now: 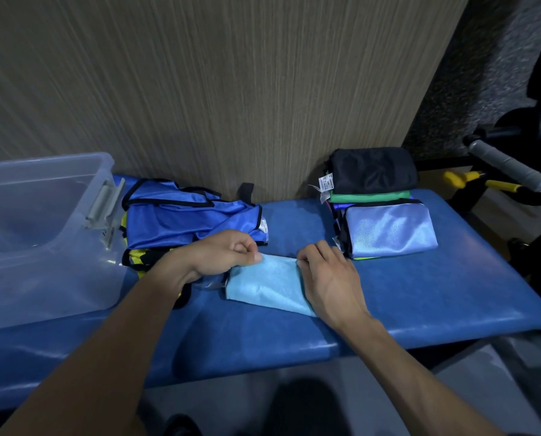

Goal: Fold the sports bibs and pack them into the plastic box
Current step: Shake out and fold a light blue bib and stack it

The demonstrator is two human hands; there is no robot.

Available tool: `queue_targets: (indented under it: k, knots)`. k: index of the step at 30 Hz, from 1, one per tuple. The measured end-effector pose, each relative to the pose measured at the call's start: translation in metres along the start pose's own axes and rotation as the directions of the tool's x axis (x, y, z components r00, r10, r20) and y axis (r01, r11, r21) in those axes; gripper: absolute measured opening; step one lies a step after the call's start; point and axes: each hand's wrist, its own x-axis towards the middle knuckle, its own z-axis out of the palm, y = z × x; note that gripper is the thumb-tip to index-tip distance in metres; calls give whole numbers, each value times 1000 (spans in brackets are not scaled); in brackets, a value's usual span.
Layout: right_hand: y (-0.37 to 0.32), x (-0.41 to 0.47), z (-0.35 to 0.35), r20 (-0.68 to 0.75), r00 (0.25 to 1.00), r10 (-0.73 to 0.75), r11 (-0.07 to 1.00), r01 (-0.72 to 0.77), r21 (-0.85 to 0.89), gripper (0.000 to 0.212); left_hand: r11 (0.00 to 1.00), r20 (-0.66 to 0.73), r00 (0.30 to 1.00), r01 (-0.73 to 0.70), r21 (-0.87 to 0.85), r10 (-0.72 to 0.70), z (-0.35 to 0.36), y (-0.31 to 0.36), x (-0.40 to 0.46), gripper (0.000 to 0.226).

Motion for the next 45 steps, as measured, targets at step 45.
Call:
queue_targets:
  k: [45]
  knots:
    - [-19, 27, -27, 175, 885, 432, 810, -466, 356, 31, 758, -253, 889, -145, 636, 382, 46, -31, -17, 29]
